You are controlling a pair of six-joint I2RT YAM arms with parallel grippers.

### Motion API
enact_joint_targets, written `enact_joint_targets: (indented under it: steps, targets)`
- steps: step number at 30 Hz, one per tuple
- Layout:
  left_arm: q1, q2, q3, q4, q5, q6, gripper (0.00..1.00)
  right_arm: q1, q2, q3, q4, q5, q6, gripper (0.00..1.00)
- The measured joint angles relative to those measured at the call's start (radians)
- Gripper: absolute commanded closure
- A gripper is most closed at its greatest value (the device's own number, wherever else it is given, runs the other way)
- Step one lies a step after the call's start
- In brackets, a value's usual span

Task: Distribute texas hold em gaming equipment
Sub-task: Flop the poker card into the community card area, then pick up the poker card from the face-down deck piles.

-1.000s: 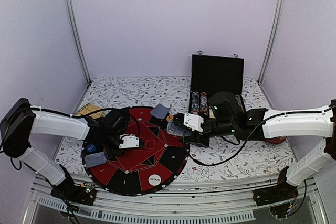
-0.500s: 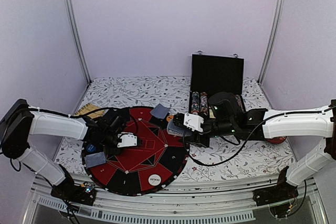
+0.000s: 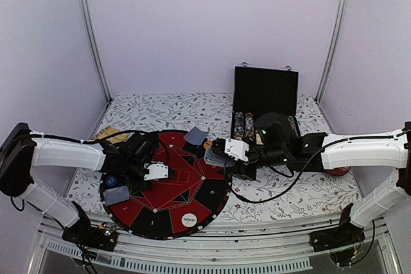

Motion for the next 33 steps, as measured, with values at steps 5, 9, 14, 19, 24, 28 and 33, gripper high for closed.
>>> enact_joint_targets:
  steps: [5,9,14,19,24,28,33]
  targets:
    - [-0.011,-0.167,0.058,-0.066,0.078,-0.137,0.46,0.0,0.0,0.0,0.0,0.0,0.0,0.5]
    - [-0.012,-0.286,0.207,-0.039,0.137,-0.375,0.31,0.0,0.0,0.001,0.0,0.0,0.001,0.5]
    - [-0.023,-0.332,0.336,0.078,0.296,-0.741,0.11,0.0,0.008,0.017,0.0,0.004,0.016,0.51]
    - [-0.098,-0.3,0.3,0.17,0.402,-1.031,0.1,0.009,0.036,0.048,0.0,0.027,0.041,0.5]
    - [-0.174,-0.23,0.29,0.202,0.414,-1.129,0.11,0.021,0.045,0.048,0.003,0.027,0.055,0.5]
    - [-0.208,-0.183,0.29,0.215,0.399,-1.135,0.11,0.035,0.06,0.06,0.004,0.026,0.061,0.5]
    - [-0.247,-0.123,0.302,0.22,0.363,-1.123,0.28,0.047,0.076,0.075,0.007,0.022,0.061,0.5]
